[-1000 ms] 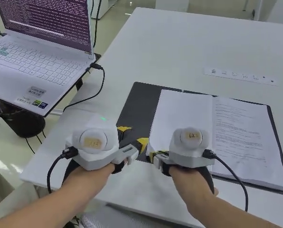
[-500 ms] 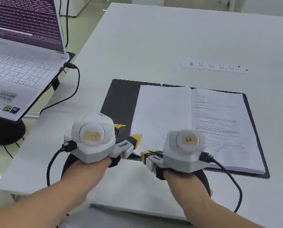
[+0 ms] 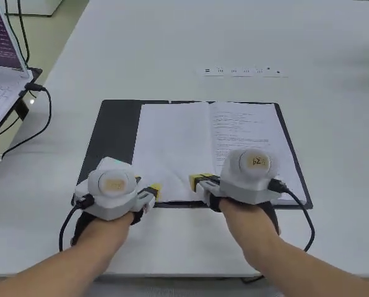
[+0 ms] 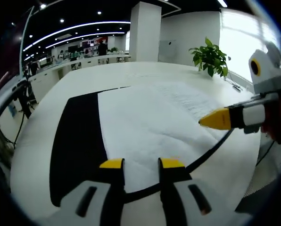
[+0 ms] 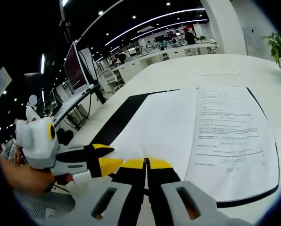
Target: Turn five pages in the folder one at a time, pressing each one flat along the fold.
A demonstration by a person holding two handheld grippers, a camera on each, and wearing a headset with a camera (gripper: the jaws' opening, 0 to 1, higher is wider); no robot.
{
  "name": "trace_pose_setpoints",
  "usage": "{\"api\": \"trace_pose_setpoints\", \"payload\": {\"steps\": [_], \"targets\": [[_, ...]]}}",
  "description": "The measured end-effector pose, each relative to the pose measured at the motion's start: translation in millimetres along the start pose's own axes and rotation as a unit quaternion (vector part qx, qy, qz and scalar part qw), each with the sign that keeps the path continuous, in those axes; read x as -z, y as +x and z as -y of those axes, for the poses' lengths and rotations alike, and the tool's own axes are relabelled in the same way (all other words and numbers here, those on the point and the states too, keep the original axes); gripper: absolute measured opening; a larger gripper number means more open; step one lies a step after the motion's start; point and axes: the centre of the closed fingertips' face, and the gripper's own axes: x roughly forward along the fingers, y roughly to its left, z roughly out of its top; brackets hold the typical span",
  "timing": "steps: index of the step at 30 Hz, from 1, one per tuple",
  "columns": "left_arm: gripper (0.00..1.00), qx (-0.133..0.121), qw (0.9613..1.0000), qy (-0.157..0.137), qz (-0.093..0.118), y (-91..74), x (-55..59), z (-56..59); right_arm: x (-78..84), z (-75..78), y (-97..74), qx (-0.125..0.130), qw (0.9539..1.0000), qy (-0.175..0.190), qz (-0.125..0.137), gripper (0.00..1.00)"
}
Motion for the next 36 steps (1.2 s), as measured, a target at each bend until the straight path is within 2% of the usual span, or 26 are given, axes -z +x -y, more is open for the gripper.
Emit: {"api": "trace_pose_setpoints", "payload": {"steps": [1, 2, 4, 8, 12, 18, 25, 29, 36], "targets": [[0.27, -0.010, 0.9999, -0.004, -0.013, -1.8, 9.2, -2.0, -3.4, 6.5, 0.4, 0.002, 1.0000, -0.001, 0.005, 0.00], [0.25, -0.007, 0.9994, 0.018, 0.028, -1.0, -2.8, -1.6, -5.2, 10.7, 1.1, 0.004, 1.0000, -0.001, 0.007, 0.00], [0.25, -0.008, 0.9995, 0.013, 0.027, -3.9, 4.2, 0.3, -10.7, 22.4, 3.4, 0.009, 0.9999, 0.002, 0.014, 0.00], [0.25, -0.010, 0.9988, 0.006, 0.047, -4.0, 2.3, -1.8, -25.7, 40.3, 10.8, 0.012, 0.9993, 0.003, 0.035, 0.00], [0.25, -0.016, 0.9987, 0.012, 0.047, -4.0, 1.8, -2.3, -38.8, 52.0, 22.0, 0.013, 0.9987, -0.009, 0.048, 0.00], [0.25, -0.020, 0.9983, 0.007, 0.055, -3.5, 2.7, -3.6, -49.9, 59.3, 38.7, 0.006, 0.9981, -0.021, 0.057, 0.00], [0.25, -0.021, 0.9979, 0.005, 0.061, -2.7, 3.0, -4.1, -47.5, 70.1, 57.3, 0.009, 0.9989, -0.017, 0.043, 0.00], [0.25, -0.021, 0.9979, 0.006, 0.061, -1.8, 2.7, -4.2, -44.7, 74.6, 63.8, 0.012, 0.9992, -0.016, 0.036, 0.00], [0.25, -0.021, 0.9977, 0.005, 0.065, 0.4, 2.8, -4.6, -54.0, 79.2, 68.1, 0.018, 0.9985, -0.014, 0.049, 0.00]]}}
